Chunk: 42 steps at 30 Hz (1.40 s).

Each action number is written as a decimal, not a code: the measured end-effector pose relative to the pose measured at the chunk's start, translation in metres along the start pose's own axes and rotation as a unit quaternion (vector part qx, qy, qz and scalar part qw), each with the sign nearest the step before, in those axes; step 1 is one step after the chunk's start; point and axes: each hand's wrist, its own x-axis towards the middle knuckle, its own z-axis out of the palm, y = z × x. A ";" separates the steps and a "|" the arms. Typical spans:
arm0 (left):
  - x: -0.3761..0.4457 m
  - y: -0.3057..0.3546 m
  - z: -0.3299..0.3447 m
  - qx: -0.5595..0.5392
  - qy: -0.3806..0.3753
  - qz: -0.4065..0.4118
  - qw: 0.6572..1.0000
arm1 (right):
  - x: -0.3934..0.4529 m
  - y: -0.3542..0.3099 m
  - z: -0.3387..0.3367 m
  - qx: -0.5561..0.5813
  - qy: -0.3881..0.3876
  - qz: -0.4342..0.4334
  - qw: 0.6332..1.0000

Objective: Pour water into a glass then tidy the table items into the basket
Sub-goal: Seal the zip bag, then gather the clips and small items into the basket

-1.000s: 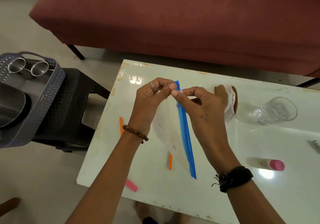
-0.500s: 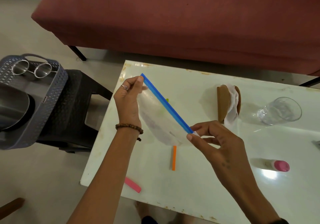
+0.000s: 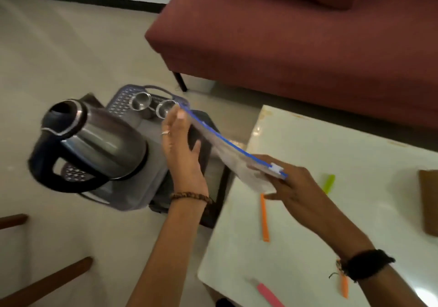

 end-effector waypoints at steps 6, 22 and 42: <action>0.058 0.015 -0.072 0.052 0.042 0.017 0.998 | 0.120 -0.055 0.055 0.070 -0.096 -0.021 0.993; 0.201 -0.022 -0.083 0.015 0.089 0.015 0.996 | 0.304 -0.057 0.178 0.006 -0.216 -0.005 0.976; 0.033 -0.088 -0.084 0.284 -0.135 0.042 0.948 | 0.120 0.043 0.104 0.078 0.108 0.096 0.986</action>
